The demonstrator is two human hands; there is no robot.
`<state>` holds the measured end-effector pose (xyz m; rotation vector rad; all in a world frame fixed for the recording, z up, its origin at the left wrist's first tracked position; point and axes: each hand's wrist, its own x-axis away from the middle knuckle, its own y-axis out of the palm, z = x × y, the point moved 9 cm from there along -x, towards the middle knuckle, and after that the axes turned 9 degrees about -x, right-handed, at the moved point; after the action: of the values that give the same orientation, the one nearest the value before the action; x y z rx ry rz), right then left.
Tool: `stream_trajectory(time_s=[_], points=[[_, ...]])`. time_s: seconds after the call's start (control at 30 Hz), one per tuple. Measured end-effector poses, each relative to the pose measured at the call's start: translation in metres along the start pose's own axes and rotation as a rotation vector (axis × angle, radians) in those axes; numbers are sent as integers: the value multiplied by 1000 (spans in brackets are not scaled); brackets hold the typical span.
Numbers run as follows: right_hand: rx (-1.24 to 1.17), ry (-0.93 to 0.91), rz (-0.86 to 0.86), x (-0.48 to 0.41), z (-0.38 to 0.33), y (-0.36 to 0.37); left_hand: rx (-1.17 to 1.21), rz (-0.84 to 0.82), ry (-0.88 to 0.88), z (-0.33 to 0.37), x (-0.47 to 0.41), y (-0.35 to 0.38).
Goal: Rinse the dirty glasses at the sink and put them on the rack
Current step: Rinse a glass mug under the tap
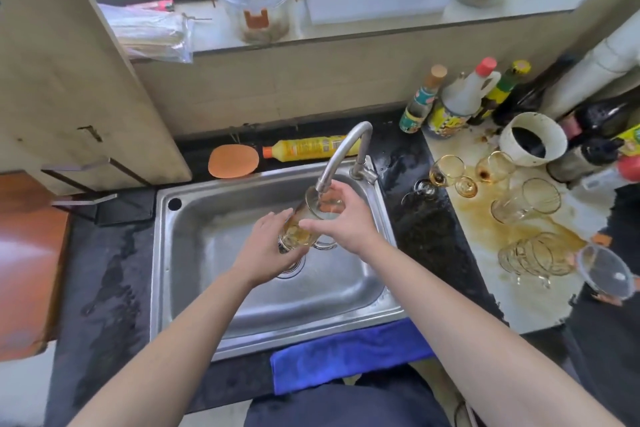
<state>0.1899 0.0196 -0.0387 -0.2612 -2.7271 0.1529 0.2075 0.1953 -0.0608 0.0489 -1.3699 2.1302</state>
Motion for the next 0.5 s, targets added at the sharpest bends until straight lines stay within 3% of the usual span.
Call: stream_trajectory(time_s=[0.13, 0.3, 0.5], points=[[-103, 48, -19, -3, 9, -3, 93, 21, -36, 4, -4, -5], [16, 68, -166, -6, 5, 10, 53, 62, -73, 2, 10, -17], [-29, 166, -241, -7, 12, 27, 224, 71, -196, -24, 22, -20]])
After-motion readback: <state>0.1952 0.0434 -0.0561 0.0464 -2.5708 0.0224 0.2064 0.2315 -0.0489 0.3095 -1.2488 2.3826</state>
